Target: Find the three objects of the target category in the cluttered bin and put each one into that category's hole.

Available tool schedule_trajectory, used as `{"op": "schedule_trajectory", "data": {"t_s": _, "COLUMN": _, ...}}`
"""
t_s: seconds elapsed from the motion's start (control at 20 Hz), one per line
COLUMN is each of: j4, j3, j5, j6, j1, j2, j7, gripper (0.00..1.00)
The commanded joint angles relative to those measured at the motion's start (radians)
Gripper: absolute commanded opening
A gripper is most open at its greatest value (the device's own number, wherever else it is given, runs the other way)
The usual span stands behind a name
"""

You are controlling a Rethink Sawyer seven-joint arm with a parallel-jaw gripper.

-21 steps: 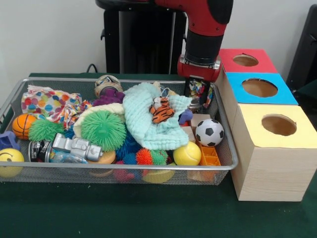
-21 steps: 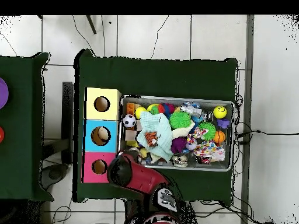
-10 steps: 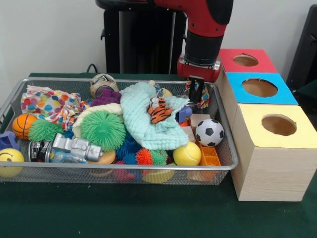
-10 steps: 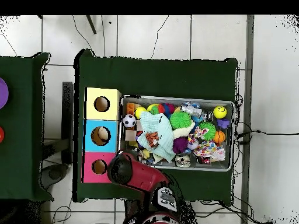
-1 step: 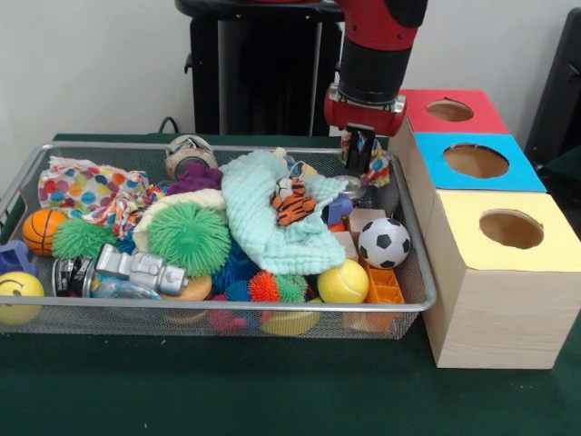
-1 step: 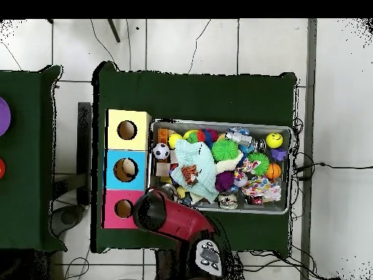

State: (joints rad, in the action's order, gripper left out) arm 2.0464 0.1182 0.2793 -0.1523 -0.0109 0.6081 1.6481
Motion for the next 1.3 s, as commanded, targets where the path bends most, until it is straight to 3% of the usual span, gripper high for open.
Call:
{"op": "schedule_trajectory", "data": {"t_s": 0.05, "j4": -0.072, "j3": -0.001, "j5": -0.039, "j6": -0.152, "j1": -0.016, "j2": 0.110, "j7": 0.101, "gripper": 0.00}}
{"op": "schedule_trajectory", "data": {"t_s": 0.5, "j4": -0.179, "j3": 0.075, "j5": -0.037, "j6": -0.272, "j1": 0.045, "j2": 0.127, "j7": 0.141, "gripper": 0.00}}
{"op": "schedule_trajectory", "data": {"t_s": 0.95, "j4": -0.383, "j3": 0.130, "j5": -0.004, "j6": -0.406, "j1": 0.117, "j2": 0.034, "j7": 0.222, "gripper": 0.00}}
{"op": "schedule_trajectory", "data": {"t_s": 1.3, "j4": -0.531, "j3": 0.186, "j5": 0.031, "j6": -0.434, "j1": 0.178, "j2": -0.068, "j7": 0.309, "gripper": 0.00}}
